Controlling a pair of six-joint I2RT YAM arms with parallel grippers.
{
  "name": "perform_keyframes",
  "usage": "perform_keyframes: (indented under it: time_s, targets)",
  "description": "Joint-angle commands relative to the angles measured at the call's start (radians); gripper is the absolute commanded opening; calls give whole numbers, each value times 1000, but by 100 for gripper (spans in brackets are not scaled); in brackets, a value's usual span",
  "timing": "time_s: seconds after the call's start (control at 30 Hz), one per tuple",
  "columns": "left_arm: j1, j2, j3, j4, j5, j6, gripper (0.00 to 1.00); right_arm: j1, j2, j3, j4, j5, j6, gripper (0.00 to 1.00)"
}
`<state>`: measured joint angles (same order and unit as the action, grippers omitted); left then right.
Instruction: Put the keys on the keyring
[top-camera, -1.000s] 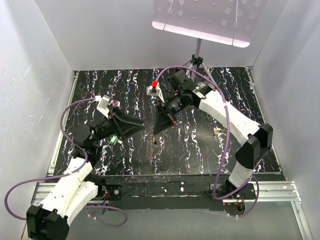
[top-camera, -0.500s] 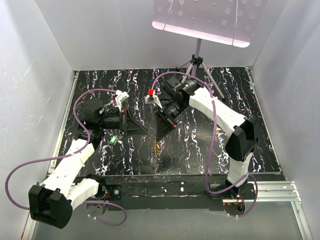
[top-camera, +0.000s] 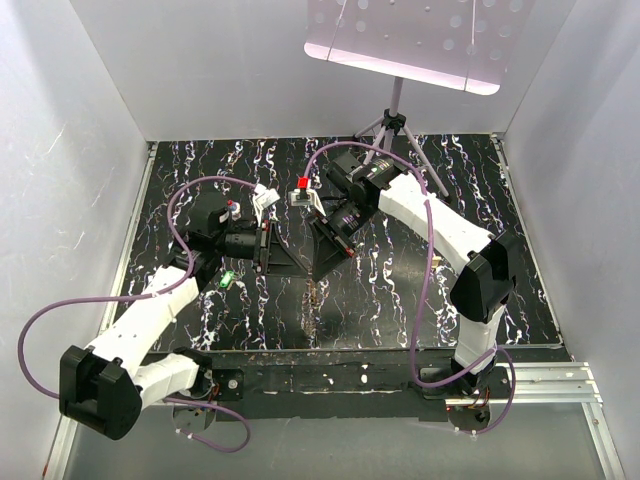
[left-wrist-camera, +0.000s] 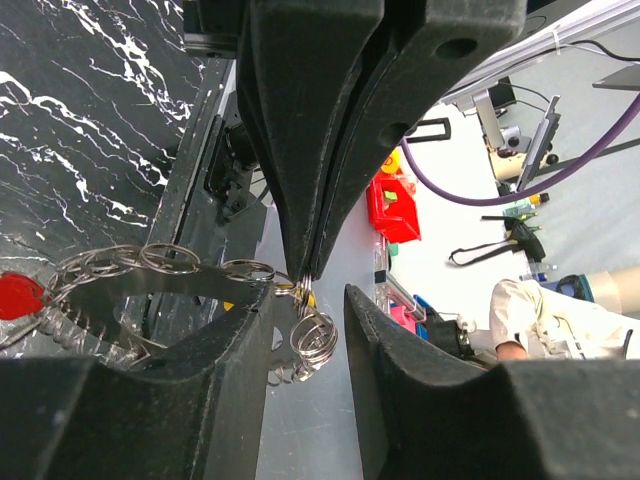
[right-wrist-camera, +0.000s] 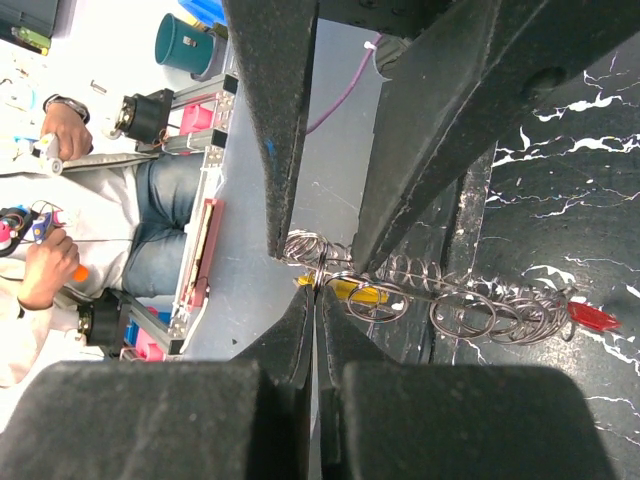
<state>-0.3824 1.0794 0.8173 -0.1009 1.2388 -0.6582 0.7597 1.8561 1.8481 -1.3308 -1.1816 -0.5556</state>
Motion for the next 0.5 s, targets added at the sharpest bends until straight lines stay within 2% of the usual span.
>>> perform_keyframes:
  time_s: [0.0, 0.33, 0.47]
  targets:
    - [-19, 8, 46, -37, 4, 42, 31, 4, -3, 39, -27, -59, -9, 1]
    - [-42, 30, 65, -97, 7, 88, 24, 3, 0, 36, -18, -59, 5, 1]
    - [-44, 37, 75, -114, 16, 103, 13, 4, -5, 31, -15, -56, 8, 1]
